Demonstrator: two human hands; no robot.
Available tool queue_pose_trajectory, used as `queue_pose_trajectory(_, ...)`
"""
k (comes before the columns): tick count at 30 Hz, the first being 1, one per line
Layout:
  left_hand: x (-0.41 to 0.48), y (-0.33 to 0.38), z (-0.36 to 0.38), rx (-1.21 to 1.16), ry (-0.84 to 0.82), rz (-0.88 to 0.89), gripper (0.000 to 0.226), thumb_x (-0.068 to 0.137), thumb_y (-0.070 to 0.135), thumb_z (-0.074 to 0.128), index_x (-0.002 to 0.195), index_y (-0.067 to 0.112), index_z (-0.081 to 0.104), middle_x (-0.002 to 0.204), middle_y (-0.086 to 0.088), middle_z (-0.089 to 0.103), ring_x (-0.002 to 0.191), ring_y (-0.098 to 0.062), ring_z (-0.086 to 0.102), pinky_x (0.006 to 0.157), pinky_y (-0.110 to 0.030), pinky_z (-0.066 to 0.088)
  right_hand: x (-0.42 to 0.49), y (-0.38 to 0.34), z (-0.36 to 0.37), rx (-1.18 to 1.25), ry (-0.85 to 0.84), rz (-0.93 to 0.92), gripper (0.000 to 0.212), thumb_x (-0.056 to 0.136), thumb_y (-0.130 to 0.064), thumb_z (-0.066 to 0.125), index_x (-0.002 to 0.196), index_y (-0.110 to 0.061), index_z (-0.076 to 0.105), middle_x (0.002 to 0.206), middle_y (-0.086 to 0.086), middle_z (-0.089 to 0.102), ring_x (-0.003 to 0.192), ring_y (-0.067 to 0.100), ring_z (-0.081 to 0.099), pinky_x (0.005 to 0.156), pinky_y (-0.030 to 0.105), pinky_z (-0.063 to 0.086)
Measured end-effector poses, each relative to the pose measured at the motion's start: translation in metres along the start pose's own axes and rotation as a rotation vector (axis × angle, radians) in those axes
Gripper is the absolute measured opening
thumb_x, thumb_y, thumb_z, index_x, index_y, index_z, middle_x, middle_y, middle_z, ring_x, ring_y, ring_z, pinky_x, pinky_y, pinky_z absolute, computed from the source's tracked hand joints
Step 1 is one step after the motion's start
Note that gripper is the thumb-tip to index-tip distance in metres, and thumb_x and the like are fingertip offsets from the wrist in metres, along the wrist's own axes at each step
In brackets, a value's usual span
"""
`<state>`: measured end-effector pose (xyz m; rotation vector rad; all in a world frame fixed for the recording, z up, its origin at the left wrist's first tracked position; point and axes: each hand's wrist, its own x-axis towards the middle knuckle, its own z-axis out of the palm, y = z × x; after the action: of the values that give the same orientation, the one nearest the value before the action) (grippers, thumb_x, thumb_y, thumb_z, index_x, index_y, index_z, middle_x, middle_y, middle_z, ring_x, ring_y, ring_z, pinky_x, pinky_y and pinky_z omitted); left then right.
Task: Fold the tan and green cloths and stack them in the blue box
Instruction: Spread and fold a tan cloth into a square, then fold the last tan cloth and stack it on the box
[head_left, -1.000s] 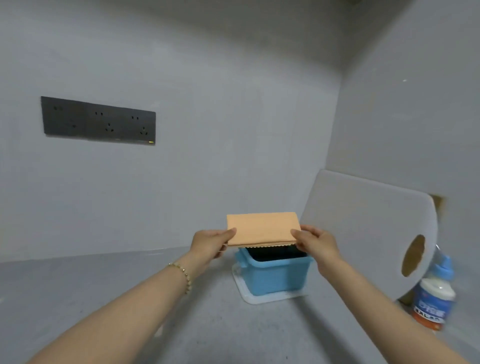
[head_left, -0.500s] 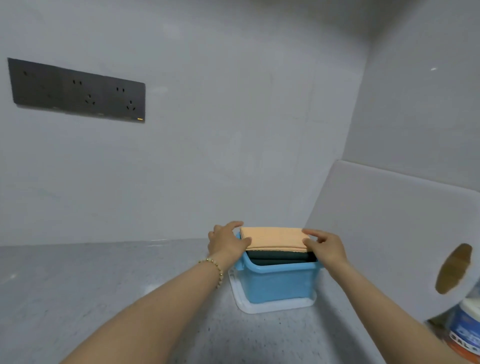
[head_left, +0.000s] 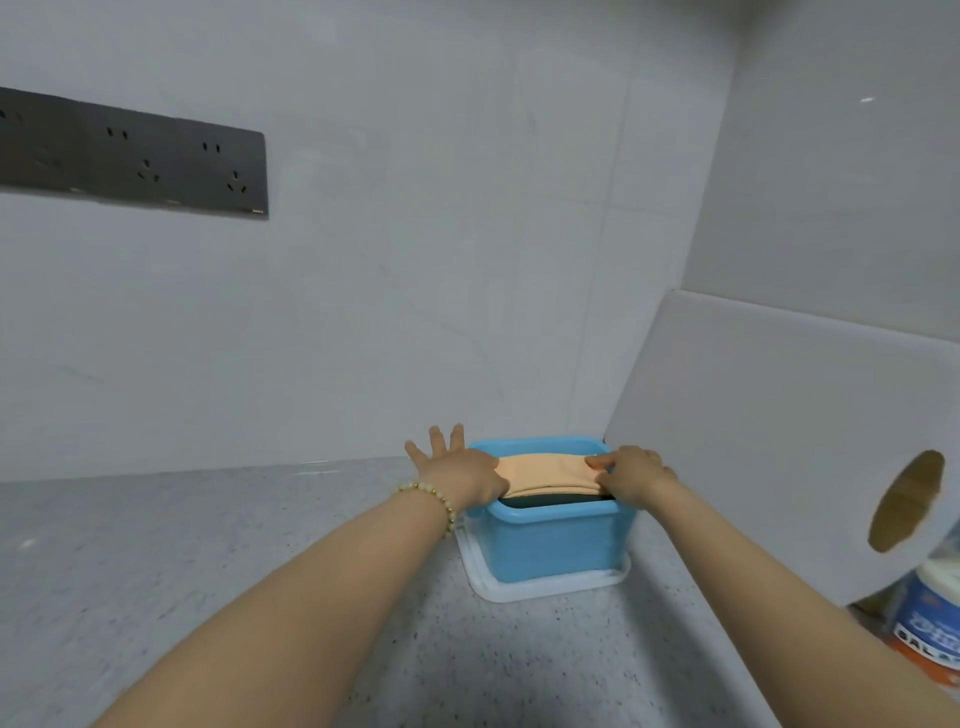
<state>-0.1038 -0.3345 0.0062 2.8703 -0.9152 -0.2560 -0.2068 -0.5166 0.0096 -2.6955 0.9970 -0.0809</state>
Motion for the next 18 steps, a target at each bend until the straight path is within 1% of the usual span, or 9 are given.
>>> queue_pose_trajectory(2,-0.005,-0.005,0.003,-0.043,0.016,0.015,0.054,0.097,0.05,0.033,0.149,0.041,0.022,0.16,-0.004,-0.013,0.144,-0.034,-0.018,0.111,-0.06,-0.012,-0.006,0.002,0.001,0.083,0.002,-0.014,0.044,0.1,-0.022,0.034,0.141,-0.035,0.04,0.152,0.007,0.026,0.139,0.03,0.024,0.113,0.039,0.021)
queue_pose_trajectory(4,-0.013,-0.011,0.004,-0.052,0.074,0.057,0.054,0.098,0.055,0.023,0.15,0.041,0.018,0.16,-0.003,-0.011,0.145,-0.033,-0.014,0.113,-0.056,-0.01,-0.016,0.001,-0.002,0.13,0.012,-0.045,0.045,0.102,-0.021,0.028,0.145,-0.032,0.033,0.157,0.009,0.016,0.142,0.033,0.017,0.116,0.041,0.017)
queue_pose_trajectory(6,-0.022,-0.015,0.007,-0.071,0.158,0.118,0.054,0.098,0.058,0.018,0.15,0.04,0.017,0.16,-0.002,-0.008,0.146,-0.031,-0.009,0.115,-0.052,-0.008,-0.026,-0.003,-0.007,0.14,0.104,-0.1,0.045,0.102,-0.024,0.027,0.146,-0.033,0.031,0.159,0.007,0.012,0.145,0.031,0.011,0.118,0.043,0.015)
queue_pose_trajectory(8,-0.034,-0.018,0.01,-0.116,0.214,0.161,0.056,0.098,0.058,0.017,0.15,0.039,0.016,0.161,0.0,-0.006,0.146,-0.029,-0.007,0.116,-0.049,-0.007,-0.037,-0.014,-0.01,0.092,0.212,-0.159,0.044,0.102,-0.026,0.03,0.145,-0.035,0.033,0.159,0.004,0.011,0.145,0.028,0.009,0.117,0.042,0.014)
queue_pose_trajectory(10,-0.048,-0.029,0.013,-0.117,0.239,0.195,0.056,0.098,0.058,0.017,0.151,0.039,0.014,0.161,0.002,-0.007,0.146,-0.027,-0.007,0.116,-0.047,-0.008,-0.053,-0.032,-0.005,0.056,0.284,-0.225,0.045,0.101,-0.026,0.033,0.145,-0.034,0.032,0.16,0.003,0.008,0.146,0.026,0.005,0.117,0.041,0.011)
queue_pose_trajectory(12,-0.064,-0.048,0.018,-0.122,0.266,0.202,0.056,0.098,0.058,0.017,0.15,0.041,0.011,0.16,0.004,-0.008,0.146,-0.025,-0.008,0.116,-0.046,-0.009,-0.071,-0.057,0.006,0.085,0.342,-0.306,0.044,0.102,-0.023,0.033,0.145,-0.033,0.033,0.16,0.001,0.005,0.147,0.023,0.002,0.117,0.041,0.006)
queue_pose_trajectory(15,-0.089,-0.094,0.023,-0.129,0.305,0.175,0.056,0.098,0.057,0.018,0.151,0.041,0.007,0.16,0.005,-0.009,0.147,-0.023,-0.008,0.116,-0.043,-0.008,-0.095,-0.096,0.028,0.133,0.337,-0.418,0.046,0.101,-0.014,0.03,0.144,-0.031,0.035,0.16,0.0,0.004,0.147,0.02,-0.001,0.117,0.04,0.0)
queue_pose_trajectory(18,-0.114,-0.162,0.03,-0.097,0.365,0.097,0.056,0.099,0.054,0.021,0.151,0.038,0.009,0.161,0.005,-0.006,0.147,-0.021,-0.007,0.117,-0.042,-0.007,-0.116,-0.144,0.056,0.177,0.271,-0.489,0.051,0.099,-0.007,0.03,0.145,-0.029,0.034,0.16,0.001,0.003,0.147,0.018,-0.001,0.117,0.035,-0.002)
